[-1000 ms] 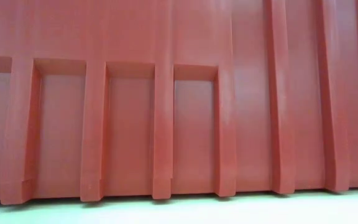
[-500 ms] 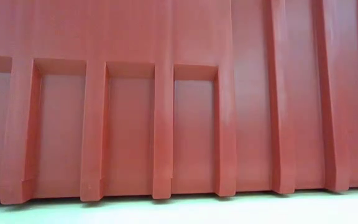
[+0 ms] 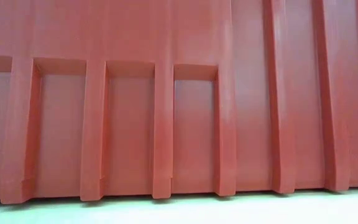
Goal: Sort blocks
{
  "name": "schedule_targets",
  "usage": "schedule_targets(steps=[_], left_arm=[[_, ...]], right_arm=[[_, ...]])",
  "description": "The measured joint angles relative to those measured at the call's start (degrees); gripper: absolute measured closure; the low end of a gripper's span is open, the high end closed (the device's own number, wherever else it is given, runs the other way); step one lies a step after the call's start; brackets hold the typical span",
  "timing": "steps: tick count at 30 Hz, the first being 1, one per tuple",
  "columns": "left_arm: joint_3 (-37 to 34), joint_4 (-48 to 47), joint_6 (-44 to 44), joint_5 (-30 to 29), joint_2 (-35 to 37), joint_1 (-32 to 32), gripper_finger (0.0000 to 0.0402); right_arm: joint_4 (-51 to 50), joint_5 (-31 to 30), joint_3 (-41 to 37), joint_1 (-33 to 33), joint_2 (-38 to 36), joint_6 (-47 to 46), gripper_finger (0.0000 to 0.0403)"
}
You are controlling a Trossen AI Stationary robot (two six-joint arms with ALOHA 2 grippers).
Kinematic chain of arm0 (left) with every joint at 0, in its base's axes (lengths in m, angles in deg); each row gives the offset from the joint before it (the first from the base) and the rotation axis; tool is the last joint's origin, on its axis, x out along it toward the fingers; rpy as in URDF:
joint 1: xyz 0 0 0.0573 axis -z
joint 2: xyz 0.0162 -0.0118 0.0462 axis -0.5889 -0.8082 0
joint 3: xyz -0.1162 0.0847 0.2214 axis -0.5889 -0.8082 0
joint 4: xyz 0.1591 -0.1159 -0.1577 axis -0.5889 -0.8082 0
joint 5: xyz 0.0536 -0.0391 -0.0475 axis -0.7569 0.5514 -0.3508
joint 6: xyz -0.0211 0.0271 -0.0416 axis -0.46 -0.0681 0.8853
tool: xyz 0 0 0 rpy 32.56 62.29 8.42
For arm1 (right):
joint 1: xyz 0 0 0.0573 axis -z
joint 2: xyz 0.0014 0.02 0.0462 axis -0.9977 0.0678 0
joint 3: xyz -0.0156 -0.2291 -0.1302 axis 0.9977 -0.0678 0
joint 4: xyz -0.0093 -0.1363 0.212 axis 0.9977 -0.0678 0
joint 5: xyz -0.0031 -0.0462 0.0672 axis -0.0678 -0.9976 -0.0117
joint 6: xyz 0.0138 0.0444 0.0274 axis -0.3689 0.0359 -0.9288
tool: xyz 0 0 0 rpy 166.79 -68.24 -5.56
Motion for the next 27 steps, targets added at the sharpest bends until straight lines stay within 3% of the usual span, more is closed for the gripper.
schedule_targets(steps=[12,27], left_arm=[[0.0,20.12,-4.61,4.08,-7.65,-0.11,0.0062],[0.0,29.32,-3.88,6.46,-12.22,-1.68,0.0047]], right_arm=[[1.48,-1.0,0.0,-2.99,0.56,-1.27,0.0296],[1.53,-0.89,0.0,-2.98,0.54,-1.93,0.0297]])
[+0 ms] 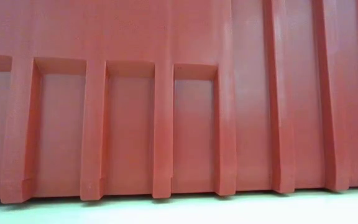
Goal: Sort blocks
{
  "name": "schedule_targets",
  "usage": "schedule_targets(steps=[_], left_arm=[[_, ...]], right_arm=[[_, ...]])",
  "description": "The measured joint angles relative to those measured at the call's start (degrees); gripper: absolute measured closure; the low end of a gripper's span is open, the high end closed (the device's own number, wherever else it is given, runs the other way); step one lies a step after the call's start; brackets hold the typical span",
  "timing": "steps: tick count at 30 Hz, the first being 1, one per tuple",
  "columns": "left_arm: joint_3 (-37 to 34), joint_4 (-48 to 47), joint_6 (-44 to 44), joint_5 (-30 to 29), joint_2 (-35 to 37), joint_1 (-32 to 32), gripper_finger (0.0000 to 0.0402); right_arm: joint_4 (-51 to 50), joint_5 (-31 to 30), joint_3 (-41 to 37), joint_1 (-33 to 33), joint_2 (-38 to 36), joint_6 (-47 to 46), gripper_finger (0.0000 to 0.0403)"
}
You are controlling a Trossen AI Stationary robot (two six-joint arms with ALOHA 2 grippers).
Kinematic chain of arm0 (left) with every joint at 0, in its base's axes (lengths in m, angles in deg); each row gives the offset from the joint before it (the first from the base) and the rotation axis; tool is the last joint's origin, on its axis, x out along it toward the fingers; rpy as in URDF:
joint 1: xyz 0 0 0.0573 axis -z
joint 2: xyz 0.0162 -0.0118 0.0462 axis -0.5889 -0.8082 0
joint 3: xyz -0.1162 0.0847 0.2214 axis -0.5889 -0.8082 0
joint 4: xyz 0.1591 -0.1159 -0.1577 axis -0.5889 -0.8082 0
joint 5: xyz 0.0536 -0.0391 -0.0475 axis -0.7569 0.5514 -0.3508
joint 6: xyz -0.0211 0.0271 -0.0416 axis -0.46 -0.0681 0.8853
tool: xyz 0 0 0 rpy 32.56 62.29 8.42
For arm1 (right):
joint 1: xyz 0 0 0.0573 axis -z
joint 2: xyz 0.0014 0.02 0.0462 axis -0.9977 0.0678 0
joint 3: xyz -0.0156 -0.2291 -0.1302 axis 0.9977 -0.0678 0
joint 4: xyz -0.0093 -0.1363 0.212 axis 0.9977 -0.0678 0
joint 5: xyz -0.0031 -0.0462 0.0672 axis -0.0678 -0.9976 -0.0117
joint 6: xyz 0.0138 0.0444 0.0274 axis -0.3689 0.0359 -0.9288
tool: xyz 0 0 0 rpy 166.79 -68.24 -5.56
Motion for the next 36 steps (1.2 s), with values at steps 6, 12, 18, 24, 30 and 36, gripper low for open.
schedule_targets(steps=[6,12,18,24,30,36], left_arm=[[2.18,-0.06,0.28,1.47,-1.76,-0.41,0.0047],[6.99,-2.08,-0.18,3.66,-5.24,-1.08,0.0047],[11.2,-10.23,0.12,3.74,-7.73,-1.25,0.0047],[12.01,-12.1,1.29,3.4,-7.87,-1.25,0.005],[12.02,-12.12,1.33,3.28,-7.85,-1.25,0.0088],[12.02,-12.12,1.33,3.09,-7.83,-1.25,0.0141]], right_arm=[[0.03,0.02,0.0,-0.59,0.66,0.0,0.0292],[0.86,0.12,-0.07,-3.01,3.18,-0.03,0.0296],[4.3,0.22,-0.09,-4.09,4.48,-0.94,0.029],[4.35,0.46,-0.09,-4.09,4.13,-0.92,0.0294],[4.31,0.55,-0.09,-4.09,4.11,-0.85,0.029],[4.26,0.62,-0.09,-4.09,4.09,-0.75,0.0293]])
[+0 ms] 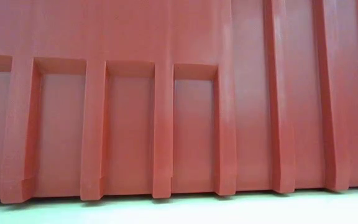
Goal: Sort blocks
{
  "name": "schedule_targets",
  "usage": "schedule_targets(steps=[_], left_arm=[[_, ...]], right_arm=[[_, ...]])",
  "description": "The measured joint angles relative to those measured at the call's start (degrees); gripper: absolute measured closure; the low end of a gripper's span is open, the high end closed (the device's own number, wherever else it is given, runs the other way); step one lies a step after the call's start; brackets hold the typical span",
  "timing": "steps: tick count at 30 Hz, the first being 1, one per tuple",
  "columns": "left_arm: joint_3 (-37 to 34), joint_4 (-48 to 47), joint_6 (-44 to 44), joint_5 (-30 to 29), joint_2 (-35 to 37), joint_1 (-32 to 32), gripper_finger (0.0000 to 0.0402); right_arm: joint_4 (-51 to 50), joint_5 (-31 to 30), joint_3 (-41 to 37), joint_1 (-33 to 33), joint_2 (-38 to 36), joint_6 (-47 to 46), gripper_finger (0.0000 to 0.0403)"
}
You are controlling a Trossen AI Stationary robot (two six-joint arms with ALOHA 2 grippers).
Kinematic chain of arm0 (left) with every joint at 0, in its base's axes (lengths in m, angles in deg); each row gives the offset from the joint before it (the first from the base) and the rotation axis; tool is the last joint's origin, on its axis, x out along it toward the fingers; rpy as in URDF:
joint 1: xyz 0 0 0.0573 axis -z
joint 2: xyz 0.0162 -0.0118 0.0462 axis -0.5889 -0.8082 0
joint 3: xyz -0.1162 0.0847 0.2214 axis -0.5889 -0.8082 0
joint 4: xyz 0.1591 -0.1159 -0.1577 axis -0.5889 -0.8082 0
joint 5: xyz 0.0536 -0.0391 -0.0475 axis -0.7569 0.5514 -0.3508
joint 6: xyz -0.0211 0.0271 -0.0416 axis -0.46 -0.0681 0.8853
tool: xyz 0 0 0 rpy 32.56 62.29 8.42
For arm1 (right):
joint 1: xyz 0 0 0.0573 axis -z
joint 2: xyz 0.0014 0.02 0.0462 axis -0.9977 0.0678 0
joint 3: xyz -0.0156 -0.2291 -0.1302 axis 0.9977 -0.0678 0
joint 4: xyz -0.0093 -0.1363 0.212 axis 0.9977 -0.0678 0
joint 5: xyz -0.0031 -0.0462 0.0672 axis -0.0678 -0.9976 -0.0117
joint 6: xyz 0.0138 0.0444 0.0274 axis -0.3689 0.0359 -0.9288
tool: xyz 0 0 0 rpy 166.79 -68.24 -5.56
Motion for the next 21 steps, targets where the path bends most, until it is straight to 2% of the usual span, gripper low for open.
schedule_targets(steps=[12,15,21], left_arm=[[0.03,-0.08,0.17,-0.17,0.12,0.0,0.0301],[0.02,-0.2,0.13,-0.15,0.15,0.0,0.0304],[0.03,-0.44,0.01,-1.25,0.15,0.07,0.0304]], right_arm=[[0.3,-0.06,0.17,0.0,-0.17,0.35,0.0293],[0.01,-0.07,0.17,0.0,-0.15,0.32,0.0298],[0.0,-0.1,0.15,0.02,-0.07,0.29,0.0343]])
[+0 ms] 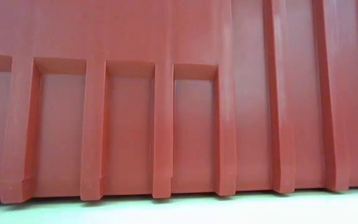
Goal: Sort blocks
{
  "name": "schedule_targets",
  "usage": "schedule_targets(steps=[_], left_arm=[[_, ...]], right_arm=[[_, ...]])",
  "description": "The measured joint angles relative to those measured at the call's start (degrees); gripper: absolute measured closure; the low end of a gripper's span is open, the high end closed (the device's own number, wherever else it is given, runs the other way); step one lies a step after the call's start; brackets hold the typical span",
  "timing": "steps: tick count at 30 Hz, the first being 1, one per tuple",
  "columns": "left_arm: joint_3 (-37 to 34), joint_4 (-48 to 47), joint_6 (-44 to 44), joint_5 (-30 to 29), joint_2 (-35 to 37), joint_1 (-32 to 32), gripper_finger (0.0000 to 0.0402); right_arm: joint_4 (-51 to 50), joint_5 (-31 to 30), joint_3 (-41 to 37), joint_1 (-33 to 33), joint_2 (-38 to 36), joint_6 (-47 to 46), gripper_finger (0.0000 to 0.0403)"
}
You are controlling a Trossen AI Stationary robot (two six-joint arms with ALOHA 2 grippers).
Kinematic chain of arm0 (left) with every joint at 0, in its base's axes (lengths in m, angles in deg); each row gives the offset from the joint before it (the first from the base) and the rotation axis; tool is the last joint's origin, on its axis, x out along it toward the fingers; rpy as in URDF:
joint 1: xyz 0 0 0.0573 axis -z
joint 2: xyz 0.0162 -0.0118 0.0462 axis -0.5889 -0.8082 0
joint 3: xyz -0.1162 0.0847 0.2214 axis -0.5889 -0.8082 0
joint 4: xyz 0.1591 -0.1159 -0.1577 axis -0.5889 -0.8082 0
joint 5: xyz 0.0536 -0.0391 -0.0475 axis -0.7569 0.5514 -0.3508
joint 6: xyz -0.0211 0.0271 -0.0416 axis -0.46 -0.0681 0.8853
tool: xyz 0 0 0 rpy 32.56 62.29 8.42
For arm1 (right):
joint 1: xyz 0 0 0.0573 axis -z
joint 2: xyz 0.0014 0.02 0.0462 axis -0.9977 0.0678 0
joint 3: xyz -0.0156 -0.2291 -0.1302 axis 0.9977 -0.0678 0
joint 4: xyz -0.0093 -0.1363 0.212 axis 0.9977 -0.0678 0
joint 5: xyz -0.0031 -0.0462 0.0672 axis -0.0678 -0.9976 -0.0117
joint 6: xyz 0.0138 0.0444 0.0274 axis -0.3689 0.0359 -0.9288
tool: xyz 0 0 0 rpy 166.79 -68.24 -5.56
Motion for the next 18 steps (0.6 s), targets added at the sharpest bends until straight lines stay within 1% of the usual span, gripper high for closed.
schedule_targets(steps=[4,7,9,13,16,18], left_arm=[[-0.01,-0.33,-0.1,-0.03,0.15,0.02,0.0305],[0.01,-2.12,-0.01,-0.52,0.81,0.32,0.0307],[0.0,-5.24,0.25,-1.36,1.9,0.94,0.0307],[-0.01,-16.39,2.92,-5.72,6.58,3.44,0.0307],[-0.01,-27.83,8.14,-8.93,11.03,6.27,0.0307],[-0.01,-35.53,13.38,-10.16,13.86,8.48,0.0307]], right_arm=[[0.02,-0.05,-0.02,0.0,0.0,-0.17,0.0358],[0.18,-0.58,-0.05,0.0,0.0,-0.2,0.0353],[0.75,-0.96,-0.11,0.0,0.09,-0.2,0.0343],[3.33,0.07,-0.16,0.24,-0.54,-0.39,0.0323],[3.78,0.26,-0.11,0.74,-0.87,-0.41,0.0313],[3.89,0.13,-0.13,1.35,-0.92,-0.25,0.0308]])
